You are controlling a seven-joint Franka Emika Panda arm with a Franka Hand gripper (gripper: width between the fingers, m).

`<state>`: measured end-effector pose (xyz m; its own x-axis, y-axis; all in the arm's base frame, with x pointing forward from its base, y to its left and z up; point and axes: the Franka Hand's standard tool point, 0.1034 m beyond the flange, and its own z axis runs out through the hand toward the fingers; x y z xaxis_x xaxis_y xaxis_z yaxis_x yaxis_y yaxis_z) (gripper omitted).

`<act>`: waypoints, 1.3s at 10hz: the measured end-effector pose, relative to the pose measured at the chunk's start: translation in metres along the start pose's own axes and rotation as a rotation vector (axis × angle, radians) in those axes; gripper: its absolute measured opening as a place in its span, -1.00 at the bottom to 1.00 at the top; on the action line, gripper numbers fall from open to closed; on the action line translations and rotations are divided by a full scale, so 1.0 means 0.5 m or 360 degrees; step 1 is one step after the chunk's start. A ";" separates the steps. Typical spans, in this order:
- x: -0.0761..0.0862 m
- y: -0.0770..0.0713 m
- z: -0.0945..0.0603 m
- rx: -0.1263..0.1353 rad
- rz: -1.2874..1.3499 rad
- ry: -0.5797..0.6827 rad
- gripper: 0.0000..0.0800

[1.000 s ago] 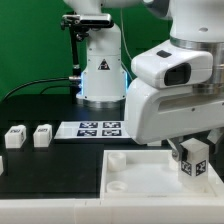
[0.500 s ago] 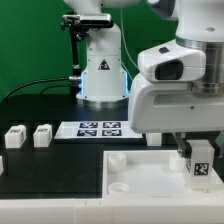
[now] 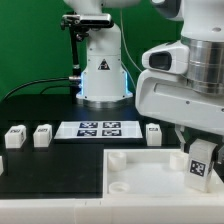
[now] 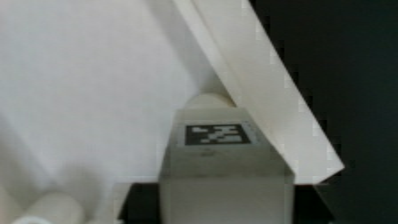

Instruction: Assemble one leg

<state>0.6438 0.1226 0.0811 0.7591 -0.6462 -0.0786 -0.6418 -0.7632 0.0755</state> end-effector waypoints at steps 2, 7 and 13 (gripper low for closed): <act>0.004 0.000 -0.002 0.0013 0.0277 -0.0012 -0.27; 0.005 0.002 -0.001 0.0012 0.0100 -0.0009 0.18; 0.017 0.001 -0.005 0.0033 -0.1176 0.0024 0.62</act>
Offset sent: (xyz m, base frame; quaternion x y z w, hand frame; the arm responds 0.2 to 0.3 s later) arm 0.0000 0.0000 0.0000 0.0000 0.0000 0.0000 1.0000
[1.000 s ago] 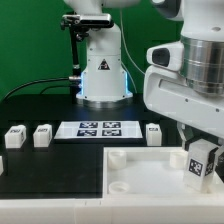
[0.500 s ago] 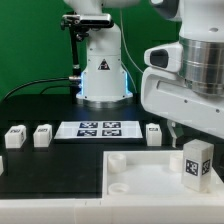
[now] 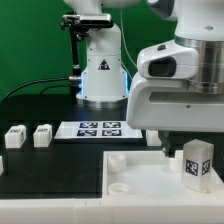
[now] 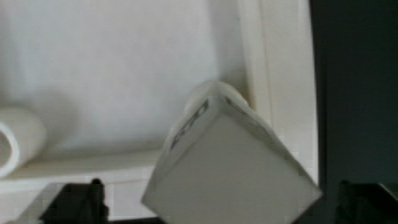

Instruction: Assemble one leg

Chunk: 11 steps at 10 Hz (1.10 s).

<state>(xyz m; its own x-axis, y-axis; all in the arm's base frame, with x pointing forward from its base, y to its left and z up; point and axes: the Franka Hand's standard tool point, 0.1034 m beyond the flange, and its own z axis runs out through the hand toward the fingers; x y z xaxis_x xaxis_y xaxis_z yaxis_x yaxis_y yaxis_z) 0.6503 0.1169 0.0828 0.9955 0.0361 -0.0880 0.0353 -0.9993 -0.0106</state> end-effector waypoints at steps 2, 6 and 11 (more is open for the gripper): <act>-0.001 -0.004 0.000 0.0002 -0.0336 0.0007 0.62; -0.003 0.002 0.003 0.0002 -0.0628 0.0002 0.62; -0.004 0.003 0.006 0.0003 -0.0627 -0.0001 -0.27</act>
Offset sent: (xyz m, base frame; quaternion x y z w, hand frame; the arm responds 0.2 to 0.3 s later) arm -0.0092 0.0035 0.0039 0.0148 -0.0038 -0.2944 0.9556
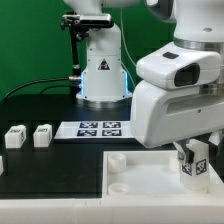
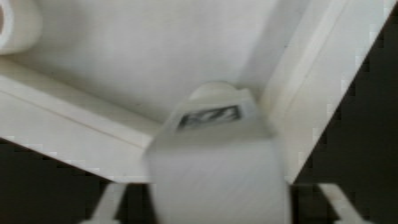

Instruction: Assemble one leg

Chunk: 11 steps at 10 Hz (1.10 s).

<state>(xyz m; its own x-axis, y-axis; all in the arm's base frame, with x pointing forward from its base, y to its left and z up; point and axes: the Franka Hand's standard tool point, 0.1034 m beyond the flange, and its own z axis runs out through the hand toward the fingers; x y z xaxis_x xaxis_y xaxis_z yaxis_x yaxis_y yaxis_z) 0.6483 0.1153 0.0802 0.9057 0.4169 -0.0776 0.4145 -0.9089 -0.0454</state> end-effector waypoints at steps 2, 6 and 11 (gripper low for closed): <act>0.000 0.000 0.001 0.0000 0.0028 -0.0001 -0.27; -0.001 -0.006 0.004 0.0007 0.0612 -0.0004 -0.27; -0.001 -0.003 0.004 -0.0005 0.1606 -0.0029 -0.27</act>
Offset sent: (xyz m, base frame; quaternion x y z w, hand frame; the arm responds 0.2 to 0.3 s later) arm 0.0000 0.0000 0.0000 0.0000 0.0000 0.0000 1.0000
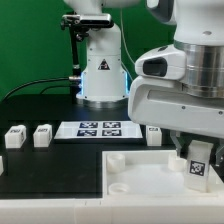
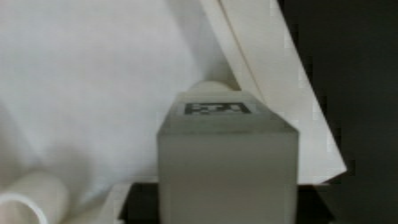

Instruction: Assemble one leg

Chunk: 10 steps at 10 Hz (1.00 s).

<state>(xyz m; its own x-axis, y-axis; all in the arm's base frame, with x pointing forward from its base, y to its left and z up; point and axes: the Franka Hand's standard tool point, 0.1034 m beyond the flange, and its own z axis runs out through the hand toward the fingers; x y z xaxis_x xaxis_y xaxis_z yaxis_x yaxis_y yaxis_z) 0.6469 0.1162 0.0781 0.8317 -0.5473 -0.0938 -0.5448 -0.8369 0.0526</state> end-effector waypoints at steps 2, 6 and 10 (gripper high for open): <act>0.003 -0.006 -0.002 -0.0080 0.0358 -0.0052 -0.27; 0.008 -0.002 -0.002 -0.0030 0.0611 -0.0005 -0.24; -0.005 -0.019 -0.002 -0.0032 0.0154 -0.0001 0.52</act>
Offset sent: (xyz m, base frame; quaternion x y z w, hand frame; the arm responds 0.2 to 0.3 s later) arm -0.0037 -0.0086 -0.0051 0.0411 0.0159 0.2853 0.9574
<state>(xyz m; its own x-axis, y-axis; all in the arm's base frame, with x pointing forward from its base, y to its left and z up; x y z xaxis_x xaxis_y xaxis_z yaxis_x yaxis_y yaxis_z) 0.6498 0.1255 0.0788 0.7753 -0.6255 -0.0878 -0.6202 -0.7802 0.0816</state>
